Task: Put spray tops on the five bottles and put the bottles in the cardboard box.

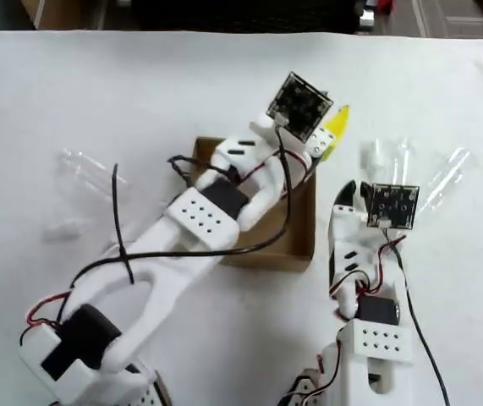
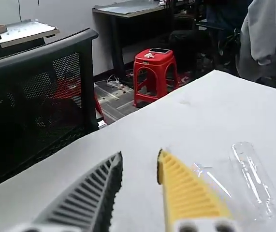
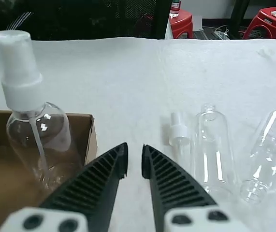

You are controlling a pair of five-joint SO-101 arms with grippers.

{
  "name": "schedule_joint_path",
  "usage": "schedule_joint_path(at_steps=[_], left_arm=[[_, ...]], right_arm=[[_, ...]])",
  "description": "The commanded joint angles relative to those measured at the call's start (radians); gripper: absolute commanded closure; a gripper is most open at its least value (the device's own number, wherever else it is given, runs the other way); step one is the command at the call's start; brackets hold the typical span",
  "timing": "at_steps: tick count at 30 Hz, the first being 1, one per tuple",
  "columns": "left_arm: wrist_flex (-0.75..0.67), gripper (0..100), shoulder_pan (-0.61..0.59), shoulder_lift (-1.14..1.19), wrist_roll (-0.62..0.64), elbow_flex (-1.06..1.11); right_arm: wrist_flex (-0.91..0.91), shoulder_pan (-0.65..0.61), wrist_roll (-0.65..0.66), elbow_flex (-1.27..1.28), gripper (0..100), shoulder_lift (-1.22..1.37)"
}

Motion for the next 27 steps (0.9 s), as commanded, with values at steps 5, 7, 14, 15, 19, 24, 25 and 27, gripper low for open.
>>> schedule_joint_path(at_steps=[5, 7, 14, 15, 19, 24, 25, 27], left_arm=[[0.150, 93, -0.004, -0.303, -0.006, -0.003], [0.258, 94, -0.005, -0.410, -0.006, -0.003], [0.713, 96, -0.068, -0.785, -0.226, -0.014], [0.769, 96, -0.088, -0.828, -0.278, -0.012], [0.953, 96, -0.222, -0.923, -0.382, -0.014], [1.108, 96, -0.440, -0.937, -0.384, -0.012], [1.132, 96, -0.466, -0.937, -0.387, -0.006], [1.192, 96, -0.503, -0.920, -0.388, -0.006]], right_arm=[[-0.027, 0.005, 0.015, -0.017, 96.0, -0.007], [-0.027, 0.005, 0.015, -0.017, 96.0, -0.007], [-0.027, 0.008, 0.014, -0.017, 96.0, -0.007], [-0.027, 0.008, 0.014, -0.015, 96.0, -0.007], [-0.027, 0.008, 0.014, -0.015, 96.0, -0.007], [-0.025, 0.005, 0.011, -0.014, 96.0, -0.007], [-0.025, 0.005, 0.011, -0.014, 96.0, -0.007], [-0.025, 0.005, 0.011, -0.012, 96.0, -0.007]])
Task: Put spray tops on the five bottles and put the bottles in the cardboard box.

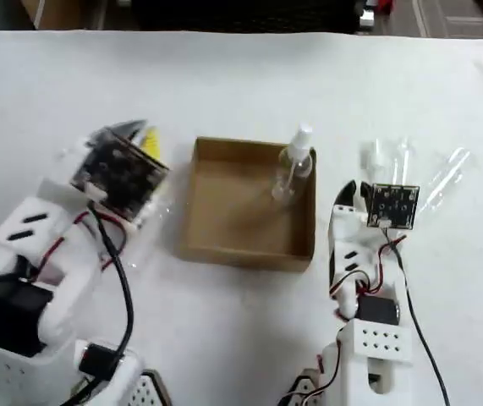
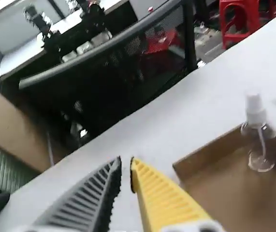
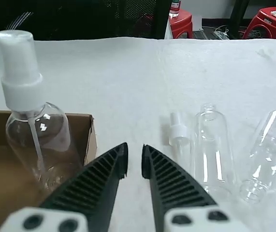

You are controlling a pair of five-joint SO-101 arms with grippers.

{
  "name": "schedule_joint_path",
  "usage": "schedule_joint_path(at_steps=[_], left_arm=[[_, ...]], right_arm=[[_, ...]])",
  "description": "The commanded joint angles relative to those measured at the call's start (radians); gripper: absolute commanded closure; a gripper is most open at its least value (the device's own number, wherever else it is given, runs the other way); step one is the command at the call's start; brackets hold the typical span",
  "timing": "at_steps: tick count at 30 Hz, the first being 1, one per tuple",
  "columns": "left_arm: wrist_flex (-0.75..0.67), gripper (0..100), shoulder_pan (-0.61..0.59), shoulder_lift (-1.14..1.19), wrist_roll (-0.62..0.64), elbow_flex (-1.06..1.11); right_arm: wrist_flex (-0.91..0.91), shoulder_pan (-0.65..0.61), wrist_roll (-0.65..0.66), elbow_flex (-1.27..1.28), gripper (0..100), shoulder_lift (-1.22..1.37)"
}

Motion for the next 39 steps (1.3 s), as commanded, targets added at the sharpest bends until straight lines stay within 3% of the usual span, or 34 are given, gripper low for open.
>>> schedule_joint_path(at_steps=[1, 7, 16, 25, 32, 39], left_arm=[[0.123, 96, -0.096, 0.025, -0.014, -0.014], [0.282, 96, -0.107, 0.295, -0.097, -0.077], [0.327, 96, -0.295, 0.529, 0.061, -0.264], [0.230, 96, -0.412, 0.633, 0.295, -0.278], [0.249, 96, -0.400, 0.719, 0.175, -0.273], [0.460, 96, -0.243, 0.722, 0.089, -0.269]], right_arm=[[-0.025, 0.004, 0.012, -0.012, 96.0, -0.007], [-0.025, 0.004, 0.014, -0.003, 96.0, -0.007], [-0.027, 0.004, 0.015, -0.003, 96.0, -0.007], [-0.027, 0.002, 0.015, -0.003, 96.0, -0.007], [-0.027, 0.002, 0.015, -0.003, 96.0, -0.007], [-0.087, 0.002, 0.015, 0.020, 96.0, -0.007]])
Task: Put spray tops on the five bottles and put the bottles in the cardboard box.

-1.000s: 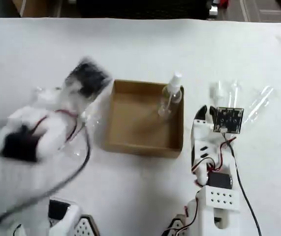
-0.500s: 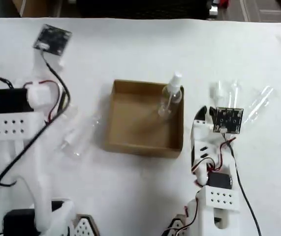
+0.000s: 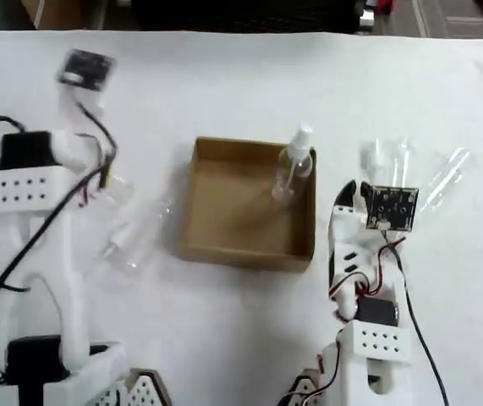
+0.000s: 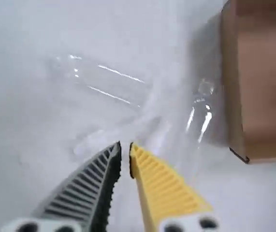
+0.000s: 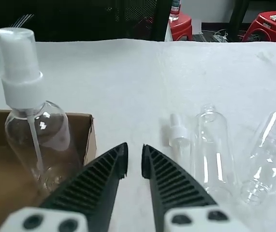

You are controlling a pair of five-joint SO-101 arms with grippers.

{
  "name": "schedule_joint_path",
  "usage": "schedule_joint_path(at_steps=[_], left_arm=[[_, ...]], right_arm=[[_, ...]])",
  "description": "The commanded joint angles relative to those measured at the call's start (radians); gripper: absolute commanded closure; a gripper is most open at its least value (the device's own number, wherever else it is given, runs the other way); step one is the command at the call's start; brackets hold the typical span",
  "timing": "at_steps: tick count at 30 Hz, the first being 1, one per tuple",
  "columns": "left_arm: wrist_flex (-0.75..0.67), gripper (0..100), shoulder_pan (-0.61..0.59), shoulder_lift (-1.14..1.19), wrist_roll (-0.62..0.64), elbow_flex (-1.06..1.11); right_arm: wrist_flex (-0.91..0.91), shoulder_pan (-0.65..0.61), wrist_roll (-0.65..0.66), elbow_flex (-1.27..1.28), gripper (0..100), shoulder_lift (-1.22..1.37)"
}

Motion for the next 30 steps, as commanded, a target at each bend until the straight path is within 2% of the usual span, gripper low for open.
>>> schedule_joint_path(at_steps=[1, 8, 11, 14, 20, 25, 30], left_arm=[[0.141, 96, 0.139, 0.005, -0.051, -0.040], [0.160, 96, 0.315, 0.008, -0.060, -0.002], [0.098, 96, 0.389, 0.010, -0.072, 0.087], [0.014, 96, 0.424, 0.010, -0.140, 0.173], [-0.133, 95, 0.371, 0.010, -0.166, 0.212], [-0.222, 81, 0.280, 0.010, -0.161, 0.216], [-0.310, 81, 0.239, 0.012, -0.121, 0.224]], right_arm=[[-0.042, 0.002, 0.009, -0.005, 96.0, -0.007], [-0.038, 0.002, 0.009, -0.005, 96.0, -0.007], [-0.038, 0.002, 0.009, -0.005, 96.0, -0.007], [-0.038, 0.002, 0.009, -0.005, 96.0, -0.007], [-0.038, 0.002, 0.009, -0.005, 96.0, -0.007], [-0.039, 0.002, 0.009, -0.003, 96.0, -0.007], [-0.039, 0.002, 0.009, -0.003, 96.0, -0.007]])
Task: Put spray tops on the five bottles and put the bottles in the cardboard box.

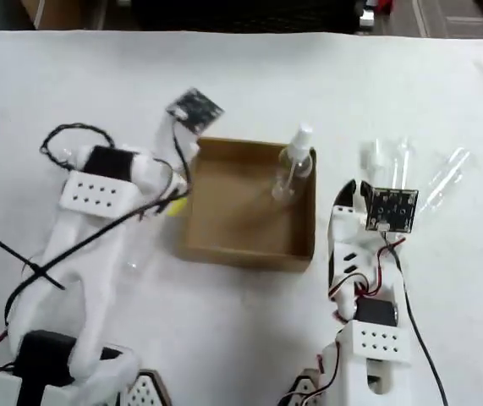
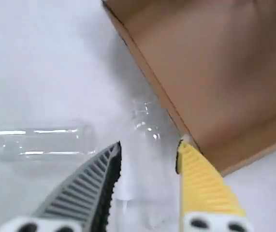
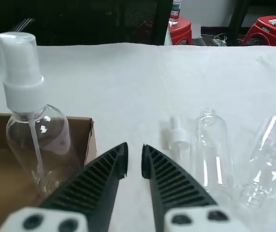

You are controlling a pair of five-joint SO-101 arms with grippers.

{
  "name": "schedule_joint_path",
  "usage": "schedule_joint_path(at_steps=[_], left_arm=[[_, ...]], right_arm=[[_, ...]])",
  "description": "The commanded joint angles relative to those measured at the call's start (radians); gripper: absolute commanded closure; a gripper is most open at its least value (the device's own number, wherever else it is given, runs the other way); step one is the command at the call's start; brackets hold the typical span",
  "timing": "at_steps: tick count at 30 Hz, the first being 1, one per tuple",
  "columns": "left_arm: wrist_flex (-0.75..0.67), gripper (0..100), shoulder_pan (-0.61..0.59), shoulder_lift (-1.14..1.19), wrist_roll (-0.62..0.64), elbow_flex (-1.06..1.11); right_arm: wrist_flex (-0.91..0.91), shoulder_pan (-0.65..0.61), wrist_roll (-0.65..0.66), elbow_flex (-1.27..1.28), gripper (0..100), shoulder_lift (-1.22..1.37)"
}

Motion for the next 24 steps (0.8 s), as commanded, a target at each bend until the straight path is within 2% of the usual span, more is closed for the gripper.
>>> schedule_joint_path(at_steps=[1, 5, 9, 15, 24], left_arm=[[-0.071, 81, -0.025, 0.004, 0.038, -0.005], [-0.072, 81, -0.019, 0.012, 0.038, -0.006], [-0.086, 81, -0.041, 0.128, 0.038, -0.041], [-0.044, 81, -0.082, 0.375, 0.092, -0.239], [-0.006, 81, -0.058, 0.575, 0.094, -0.422]], right_arm=[[-0.019, 0.004, 0.009, -0.009, 96.0, -0.007], [-0.019, 0.004, 0.009, -0.009, 96.0, -0.007], [-0.019, 0.004, 0.009, -0.009, 96.0, -0.007], [-0.019, 0.004, 0.009, -0.009, 96.0, -0.007], [-0.021, 0.004, 0.009, -0.009, 96.0, -0.007]])
